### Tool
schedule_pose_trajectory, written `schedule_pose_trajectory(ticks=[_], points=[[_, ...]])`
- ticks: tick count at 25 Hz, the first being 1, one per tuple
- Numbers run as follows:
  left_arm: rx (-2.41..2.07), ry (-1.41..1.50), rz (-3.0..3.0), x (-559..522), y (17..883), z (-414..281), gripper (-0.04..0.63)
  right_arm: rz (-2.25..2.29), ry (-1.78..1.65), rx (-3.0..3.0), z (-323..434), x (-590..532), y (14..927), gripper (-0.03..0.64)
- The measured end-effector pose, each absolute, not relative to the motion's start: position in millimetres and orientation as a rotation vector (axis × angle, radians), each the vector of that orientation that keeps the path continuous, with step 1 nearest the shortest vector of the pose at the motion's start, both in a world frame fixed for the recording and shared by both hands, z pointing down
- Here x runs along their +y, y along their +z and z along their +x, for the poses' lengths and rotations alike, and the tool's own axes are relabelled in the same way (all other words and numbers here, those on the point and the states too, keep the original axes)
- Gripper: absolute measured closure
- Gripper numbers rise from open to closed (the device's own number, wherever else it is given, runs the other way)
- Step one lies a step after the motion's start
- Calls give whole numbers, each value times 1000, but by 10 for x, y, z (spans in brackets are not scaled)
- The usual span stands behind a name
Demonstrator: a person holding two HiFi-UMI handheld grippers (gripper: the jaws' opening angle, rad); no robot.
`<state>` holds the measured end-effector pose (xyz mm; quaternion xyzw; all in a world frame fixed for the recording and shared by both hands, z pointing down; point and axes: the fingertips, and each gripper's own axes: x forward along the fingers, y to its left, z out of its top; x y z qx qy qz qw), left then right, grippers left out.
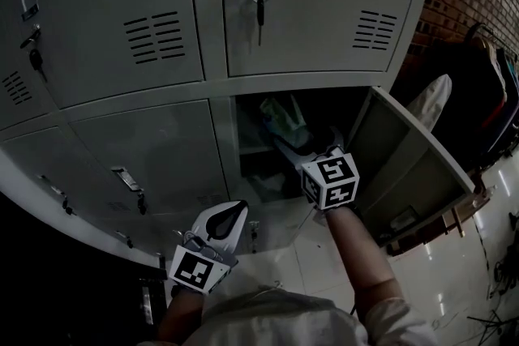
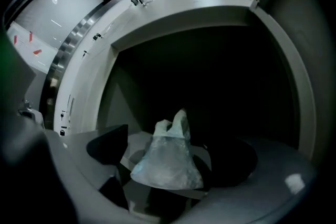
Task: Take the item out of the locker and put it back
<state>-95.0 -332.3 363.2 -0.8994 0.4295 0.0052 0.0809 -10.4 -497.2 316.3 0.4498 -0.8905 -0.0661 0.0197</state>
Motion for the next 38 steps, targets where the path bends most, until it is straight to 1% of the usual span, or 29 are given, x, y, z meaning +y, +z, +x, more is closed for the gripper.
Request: schedule_pose_trajectory(ticks=[1, 3, 5, 7, 8, 9, 11, 20, 28, 32, 38], points=[[1293, 19, -2689, -3352, 3635, -979, 591, 1397, -204, -2744, -104, -5018, 3196, 183], [1310, 25, -2688, -3406, 3654, -1025, 591, 1394, -209, -2699, -114, -5086, 3271, 250], [1309, 29, -2692, -3435, 3664, -1030, 591, 1386, -210, -2663, -119, -5126, 3339, 382], [1303, 25, -2706, -3447, 3683, -1018, 591, 1380, -208, -2655, -108, -5137, 3372, 528], [1302, 20, -2711, -3453, 3699, -1018, 591, 1379, -206, -2660, -95, -5135, 3375, 575], [1301, 17, -2713, -3457, 3711, -1023, 591, 1380, -203, -2667, -81, -5128, 3374, 589], [1304, 19, -2710, -3458, 3715, -1045, 591, 1390, -204, -2682, -52, -5085, 3350, 603], [1352, 81, -2704, -3354, 3638, -1222, 591, 1466, -303, -2727, 75, -4446, 3097, 607], [1330, 71, -2725, -2913, 3705, -1190, 591, 1460, -321, -2791, 165, -3477, 3198, 607], [1349, 65, -2701, -2538, 3703, -1066, 591, 1453, -244, -2823, 352, -2770, 3480, 607], [1420, 70, -2687, -1806, 3801, -665, 591, 1368, -114, -2852, 733, -1875, 3854, 607]])
